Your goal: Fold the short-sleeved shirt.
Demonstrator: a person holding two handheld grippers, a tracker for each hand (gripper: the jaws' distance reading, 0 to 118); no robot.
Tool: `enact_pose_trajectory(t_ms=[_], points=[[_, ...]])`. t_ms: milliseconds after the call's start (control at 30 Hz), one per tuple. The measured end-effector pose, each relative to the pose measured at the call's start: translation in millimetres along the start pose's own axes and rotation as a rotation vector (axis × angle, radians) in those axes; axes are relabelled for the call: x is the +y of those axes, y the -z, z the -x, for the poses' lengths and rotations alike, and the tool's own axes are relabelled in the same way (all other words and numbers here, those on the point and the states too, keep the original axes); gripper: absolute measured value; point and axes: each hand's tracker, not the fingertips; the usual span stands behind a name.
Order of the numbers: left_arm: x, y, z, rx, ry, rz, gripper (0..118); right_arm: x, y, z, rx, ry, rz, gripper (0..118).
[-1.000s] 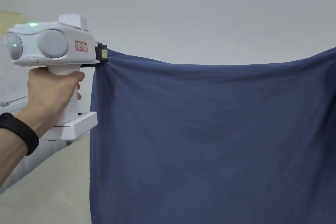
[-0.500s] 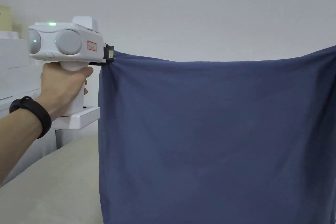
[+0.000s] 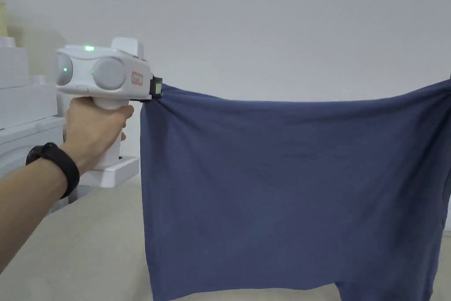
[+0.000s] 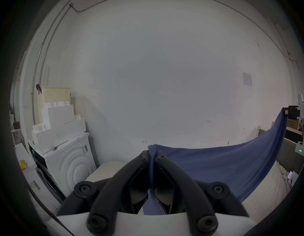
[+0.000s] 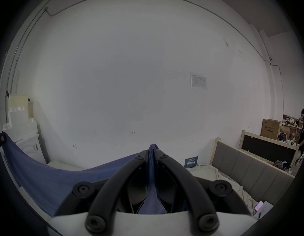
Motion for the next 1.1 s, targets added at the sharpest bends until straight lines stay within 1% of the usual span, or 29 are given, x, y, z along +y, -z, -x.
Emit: enact_pose_trajectory(t_ms=[33, 67, 133, 167, 200, 233, 267, 300, 333, 367, 433, 467, 500, 533, 567, 600, 633, 667, 700, 733, 767, 833, 867, 933, 967, 1000, 1067, 1100], points=[[-12.9, 2.1, 0.3, -0.015, 0.010, 0.004, 5, -13.3, 1.0, 0.5, 0.019, -0.006, 0.011, 4], [-27.4, 4.4, 0.6, -0.020, 0.008, 0.024, 5, -27.5, 3.0, 0.0, 0.029, 0.005, 0.031, 4], [-62.7, 9.5, 2.2, -0.023, -0.055, 0.094, 5, -58.5, 6.1, 0.1, 0.060, 0.001, 0.078, 4], [-83.5, 11.0, 3.8, -0.038, -0.087, 0.119, 5, -78.7, 6.5, -0.4, 0.075, 0.025, 0.103, 4], [-106.7, 12.1, 3.5, -0.047, -0.144, 0.187, 5, -97.2, 6.1, -0.9, 0.098, 0.038, 0.123, 4], [-125.9, 10.7, 1.9, -0.044, -0.150, 0.207, 5, -114.7, 5.2, -1.0, 0.107, 0.038, 0.154, 4], [-146.3, 9.1, 1.0, -0.055, -0.165, 0.233, 5, -135.0, -5.4, 2.5, 0.123, 0.068, 0.158, 4], [-166.3, 5.4, 0.2, -0.072, -0.176, 0.247, 5, -153.5, -10.2, 3.5, 0.144, 0.046, 0.185, 4], [-180.3, 1.4, -1.1, -0.080, -0.169, 0.262, 5, -171.2, -16.7, 2.8, 0.130, 0.059, 0.180, 4], [-197.1, 0.5, -0.6, -0.077, -0.170, 0.266, 5, -188.6, -22.9, 0.4, 0.161, 0.062, 0.211, 4], [-226.7, -28.2, -0.2, -0.124, -0.210, 0.212, 5, -222.5, -49.0, -5.7, 0.184, 0.114, 0.212, 4], [-240.8, -45.4, 0.9, -0.141, -0.231, 0.234, 5, -239.2, -67.0, -9.2, 0.197, 0.088, 0.225, 4], [-257.3, -67.1, 2.6, -0.137, -0.237, 0.239, 5, -260.1, -91.7, -15.5, 0.212, 0.111, 0.201, 4], [-269.8, -85.4, 3.3, -0.140, -0.224, 0.251, 5, -273.7, -112.1, -19.5, 0.207, 0.109, 0.216, 4], [-285.8, -109.0, 4.4, -0.149, -0.211, 0.267, 5, -290.9, -135.3, -27.4, 0.232, 0.142, 0.261, 4], [-302.3, -132.7, 5.8, -0.125, -0.173, 0.309, 5, -310.5, -163.5, -37.2, 0.243, 0.206, 0.260, 4], [-316.3, -155.6, 8.6, -0.142, -0.169, 0.352, 5, -326.7, -188.3, -44.7, 0.239, 0.199, 0.273, 4], [-331.0, -181.2, 13.4, -0.140, -0.198, 0.365, 5, -343.7, -214.2, -49.7, 0.224, 0.208, 0.304, 4], [-346.9, -207.3, 19.4, -0.149, -0.233, 0.381, 5, -364.6, -241.4, -58.1, 0.224, 0.222, 0.338, 4], [-359.7, -227.6, 24.0, -0.142, -0.236, 0.395, 5, -382.4, -265.8, -65.7, 0.235, 0.228, 0.376, 4], [-375.7, -253.7, 26.7, -0.129, -0.238, 0.414, 5, -403.0, -295.5, -71.3, 0.213, 0.212, 0.393, 4], [-403.3, -296.5, 30.8, -0.172, -0.222, 0.441, 5, -434.7, -343.5, -78.0, 0.182, 0.186, 0.452, 4], [-414.5, -315.0, 29.6, -0.145, -0.213, 0.447, 5, -447.5, -366.6, -81.2, 0.182, 0.200, 0.446, 4], [-432.2, -351.2, 25.1, -0.162, -0.220, 0.512, 5, -470.5, -401.6, -89.8, 0.152, 0.226, 0.531, 4], [-440.9, -367.5, 23.0, -0.157, -0.217, 0.508, 5, -479.1, -421.1, -91.8, 0.121, 0.278, 0.536, 4], [-447.8, -381.7, 21.6, -0.135, -0.208, 0.521, 5, -485.1, -437.6, -93.7, 0.157, 0.295, 0.559, 4], [-456.9, -405.1, 20.7, -0.153, -0.200, 0.553, 5, -489.6, -462.5, -92.1, 0.125, 0.272, 0.568, 4], [-461.5, -415.0, 21.5, -0.117, -0.211, 0.561, 5, -491.5, -472.4, -92.2, 0.123, 0.275, 0.577, 4]])
